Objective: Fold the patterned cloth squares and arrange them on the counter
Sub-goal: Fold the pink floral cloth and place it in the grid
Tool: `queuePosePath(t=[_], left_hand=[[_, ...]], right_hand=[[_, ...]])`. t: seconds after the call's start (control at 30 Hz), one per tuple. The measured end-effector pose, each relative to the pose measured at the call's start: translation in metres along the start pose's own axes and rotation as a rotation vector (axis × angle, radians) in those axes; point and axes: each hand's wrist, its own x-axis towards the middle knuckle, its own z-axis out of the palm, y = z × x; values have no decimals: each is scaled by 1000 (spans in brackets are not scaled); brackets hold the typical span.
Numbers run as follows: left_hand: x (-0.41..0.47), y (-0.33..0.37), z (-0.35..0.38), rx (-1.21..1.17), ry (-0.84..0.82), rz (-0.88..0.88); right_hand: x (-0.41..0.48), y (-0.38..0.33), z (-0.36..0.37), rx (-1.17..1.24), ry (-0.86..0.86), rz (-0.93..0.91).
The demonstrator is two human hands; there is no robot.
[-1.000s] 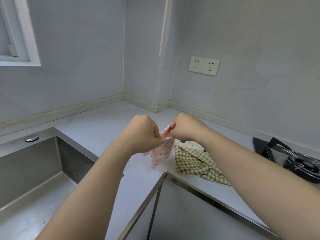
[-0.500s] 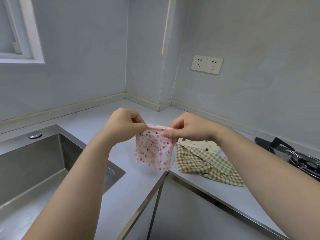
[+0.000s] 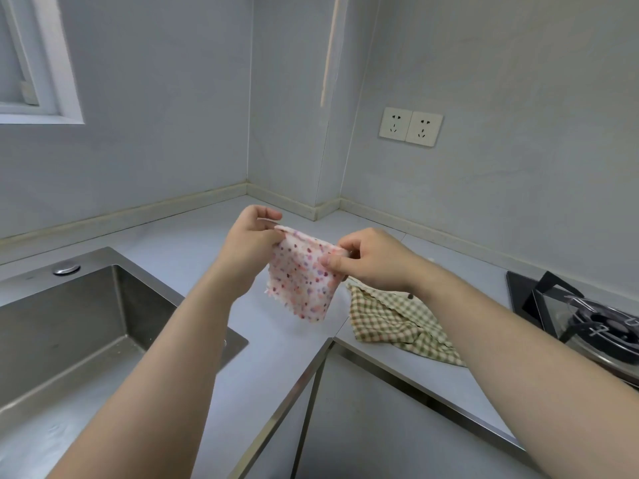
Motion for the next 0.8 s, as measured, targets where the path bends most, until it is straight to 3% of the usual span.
queuePosePath(t=[0.13,0.27,0.37,0.5,0.67,0.8], left_hand=[[-10,1,25,43,174,169],[-18,0,32,186,218,375],[-17,-2,27,300,261,459],[-17,-2,23,381,317,459],[-19,-5,26,502,307,417],[-20,-4,26,585,341,414]], right_hand=[[-7,-7,10,59,33,-74],[-16,-8,14,187,-43,-94],[-20,-5,19,318,27,-73],[-19,2,38,589,187,28],[-15,10,64,918,275,151],[-13,9,81,1277,327,351]])
